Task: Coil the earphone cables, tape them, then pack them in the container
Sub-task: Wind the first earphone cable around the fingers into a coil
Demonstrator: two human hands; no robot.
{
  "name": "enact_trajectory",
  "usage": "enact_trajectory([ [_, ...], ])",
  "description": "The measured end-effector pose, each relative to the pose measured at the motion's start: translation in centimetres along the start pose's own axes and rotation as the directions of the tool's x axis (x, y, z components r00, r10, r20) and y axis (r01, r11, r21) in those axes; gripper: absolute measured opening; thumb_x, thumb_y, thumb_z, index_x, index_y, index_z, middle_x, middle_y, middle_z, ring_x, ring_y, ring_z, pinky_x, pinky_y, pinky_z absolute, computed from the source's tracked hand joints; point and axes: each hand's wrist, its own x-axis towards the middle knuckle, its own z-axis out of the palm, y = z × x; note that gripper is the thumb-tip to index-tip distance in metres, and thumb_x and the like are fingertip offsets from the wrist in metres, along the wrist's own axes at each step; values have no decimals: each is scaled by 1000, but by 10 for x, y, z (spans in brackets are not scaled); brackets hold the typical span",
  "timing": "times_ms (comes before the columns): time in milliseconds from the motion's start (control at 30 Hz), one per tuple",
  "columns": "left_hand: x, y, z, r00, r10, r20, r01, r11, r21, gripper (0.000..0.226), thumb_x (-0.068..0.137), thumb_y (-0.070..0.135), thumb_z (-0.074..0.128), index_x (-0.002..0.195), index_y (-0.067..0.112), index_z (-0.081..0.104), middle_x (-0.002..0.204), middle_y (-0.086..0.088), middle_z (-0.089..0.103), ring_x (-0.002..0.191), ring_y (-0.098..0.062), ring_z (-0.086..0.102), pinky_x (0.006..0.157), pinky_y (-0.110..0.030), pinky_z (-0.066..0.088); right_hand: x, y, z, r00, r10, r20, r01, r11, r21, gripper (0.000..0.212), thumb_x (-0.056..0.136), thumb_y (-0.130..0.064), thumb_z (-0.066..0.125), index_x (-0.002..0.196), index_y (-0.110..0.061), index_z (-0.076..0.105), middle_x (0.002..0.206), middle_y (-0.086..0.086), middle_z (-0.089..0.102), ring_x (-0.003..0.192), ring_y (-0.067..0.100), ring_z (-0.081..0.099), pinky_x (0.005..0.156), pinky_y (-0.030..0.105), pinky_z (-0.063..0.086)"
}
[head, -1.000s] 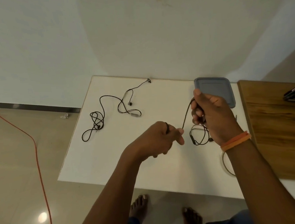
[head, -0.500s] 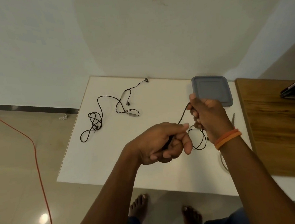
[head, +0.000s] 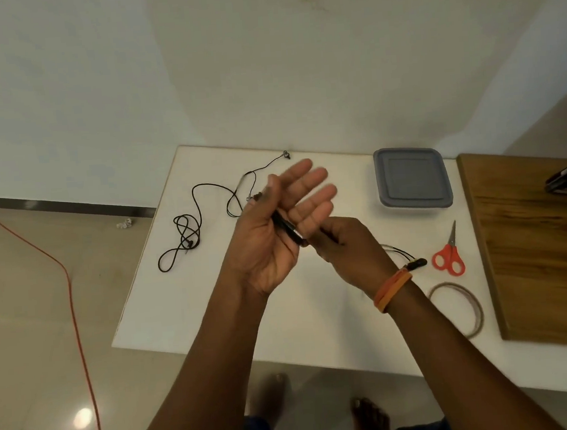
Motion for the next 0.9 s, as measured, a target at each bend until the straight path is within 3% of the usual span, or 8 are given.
enact_trajectory([
  [100,4,5,-6,988,128,-87,-131,991,-19,41,104,24,34,128,-3,51,120,-16,69,108,-28,69,84,-33,58,-2,-2,3,991,3,134,-5,1000,13,33,99,-34,49,81,-15,71,57,-7,56,50,1,49,57,13,39],
  [200,6,8,-14,965,192,-177,-187,981,41,33,103,9,37,133,-5,45,129,-22,62,115,-35,65,93,-39,56,-6,-6,5,967,11,255,-18,1000,24,35,100,-33,47,85,-14,72,55,-8,57,49,2,47,51,8,37],
  [433,8,3,-22,893,275,-357,-134,918,372,42,99,-9,41,139,4,41,130,-13,62,116,-26,65,100,-41,52,-7,-13,-9,953,31,300,-51,997,61,25,99,-23,52,91,-11,72,57,-4,54,48,2,44,48,7,35],
  [567,8,-8,-17,893,313,-323,32,673,739,40,102,-4,33,138,10,42,119,-6,67,99,-17,72,91,-30,56,-8,-18,-19,933,48,356,-76,995,63,19,95,-18,57,90,-10,73,58,0,57,48,1,45,48,10,36],
  [667,5,-16,-18,939,150,-311,200,498,844,31,103,3,34,132,7,46,107,-8,70,67,-21,71,65,-29,59,-8,-19,-28,935,76,348,-81,997,0,21,94,-12,56,86,-3,73,58,6,59,48,-2,50,51,11,38],
  [733,3,-19,-19,955,22,-295,265,376,888,21,104,11,39,118,9,55,89,-4,71,51,-22,65,49,-29,53,-8,-16,-34,939,80,336,-64,996,-57,20,90,-10,57,80,-7,74,60,7,64,51,1,56,57,23,47],
  [800,0,-21,-17,961,-36,-275,277,186,943,22,104,22,42,96,11,59,67,0,64,40,-20,57,45,-25,46,-9,-12,-38,940,76,332,-51,995,-85,18,86,-11,60,77,-15,75,61,5,69,57,19,61,66,41,53],
  [900,-3,-23,-12,943,-130,-308,319,77,945,48,104,41,37,77,7,58,59,0,67,31,-15,45,44,-23,41,-8,-9,-44,940,62,334,-32,995,-96,10,83,-6,65,82,-10,75,65,5,72,61,10,68,68,26,55],
])
